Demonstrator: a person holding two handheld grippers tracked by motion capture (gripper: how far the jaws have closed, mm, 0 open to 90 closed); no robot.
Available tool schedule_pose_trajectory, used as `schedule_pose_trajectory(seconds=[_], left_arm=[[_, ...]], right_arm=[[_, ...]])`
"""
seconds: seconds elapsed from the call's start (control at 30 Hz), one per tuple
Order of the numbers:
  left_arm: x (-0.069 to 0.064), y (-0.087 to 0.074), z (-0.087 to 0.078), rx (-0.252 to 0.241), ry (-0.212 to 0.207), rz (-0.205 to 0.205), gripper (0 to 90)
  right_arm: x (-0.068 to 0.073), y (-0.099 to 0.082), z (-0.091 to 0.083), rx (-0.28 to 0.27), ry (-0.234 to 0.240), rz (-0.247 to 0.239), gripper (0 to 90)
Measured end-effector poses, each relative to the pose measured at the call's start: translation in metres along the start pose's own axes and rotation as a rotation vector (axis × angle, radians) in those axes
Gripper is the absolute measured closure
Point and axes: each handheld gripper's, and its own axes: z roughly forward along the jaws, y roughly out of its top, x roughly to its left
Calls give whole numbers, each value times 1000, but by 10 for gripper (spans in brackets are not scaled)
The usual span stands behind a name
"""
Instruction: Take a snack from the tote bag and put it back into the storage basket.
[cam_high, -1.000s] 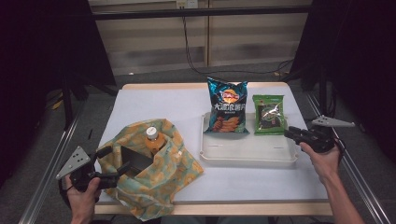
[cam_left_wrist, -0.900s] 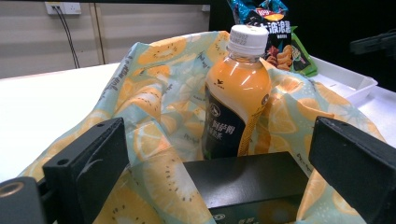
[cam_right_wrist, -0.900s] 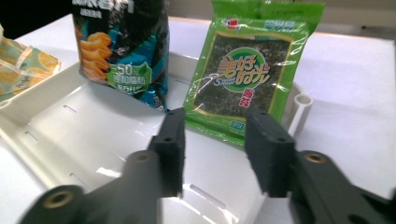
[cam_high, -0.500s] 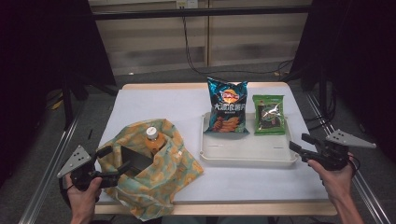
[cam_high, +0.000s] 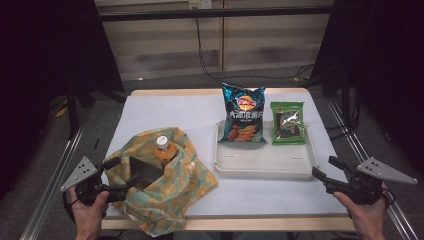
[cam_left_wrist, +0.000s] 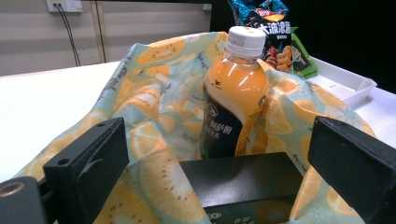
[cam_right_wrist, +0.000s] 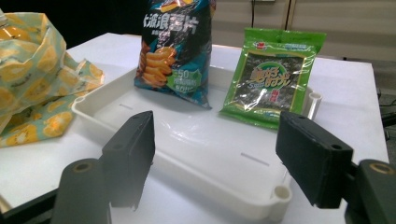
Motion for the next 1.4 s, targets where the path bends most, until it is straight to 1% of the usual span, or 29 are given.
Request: schedule_pose_trajectory(seconds=[0.03,0.13,0.2,0.23,0.27,0.3,0.33,0.43,0.47,0.5,0.53,0.57,0.6,0.63,0.67,0.7,0.77,0.8,0.83,0.87,0.97,1.0,1.03,1.1,1.17,1.2,1.23,1.3,1.4], left_arm=[[0,0,0,0,0,0,50],[-3,2,0,-9,-2,-7,55],[-3,2,-1,-6,-7,-3,62],[-4,3,-1,-12,-6,-3,64],[-5,3,-1,-11,-20,-6,75],[-5,3,-1,-11,-20,-6,85],[-6,3,0,-4,-18,-2,88],[-7,3,3,2,-19,-1,121],[-9,4,4,11,-20,4,129],[-9,4,4,11,-20,4,138],[-11,5,6,15,-25,8,151],[-11,5,6,15,-25,8,161],[-12,5,8,27,-32,18,170],[-12,5,8,27,-32,18,187],[-13,5,10,37,-30,30,197],[-13,5,11,45,-40,32,220],[-14,5,12,42,-48,38,274],[-15,5,14,54,-66,46,309],[-15,5,14,54,-66,46,372],[-15,5,17,42,-90,28,394],[-17,5,20,55,-101,32,472],[-17,5,24,60,-135,34,475],[-17,5,24,60,-135,34,476],[-20,4,30,79,-163,42,480],[-22,4,32,84,-164,42,474],[-24,4,34,83,-181,43,465],[-24,4,34,83,-181,43,457],[-27,6,34,75,-188,32,457],[-30,8,34,80,-191,42,456]], right_arm=[[0,0,0,0,0,0,283],[12,-7,-4,7,-1,-8,284],[15,-8,-5,6,2,-1,283],[25,-10,-7,16,9,-21,284],[30,-11,-8,16,8,-16,284],[30,-11,-8,16,8,-16,284],[37,-11,-9,8,21,-25,284],[44,-11,-7,12,37,-46,284],[52,-11,-2,32,60,-57,285],[52,-11,-2,32,60,-57,285],[58,-10,5,38,79,-66,289],[58,-10,5,38,79,-66,289],[62,-8,11,40,104,-73,304],[62,-8,11,40,104,-73,304],[67,-5,18,42,126,-71,319],[69,-4,21,44,131,-77,331],[74,-2,26,41,142,-88,347],[81,2,34,44,172,-98,374],[81,2,34,44,172,-98,374],[88,6,43,44,203,-106,400],[99,12,58,53,248,-126,428],[102,15,64,54,263,-136,440],[104,16,68,54,268,-133,458],[109,21,79,56,296,-147,480],[114,25,89,68,317,-159,501],[118,27,96,71,329,-162,515],[118,27,96,71,329,-162,515],[126,33,110,70,366,-160,517],[134,38,123,68,404,-167,523]])
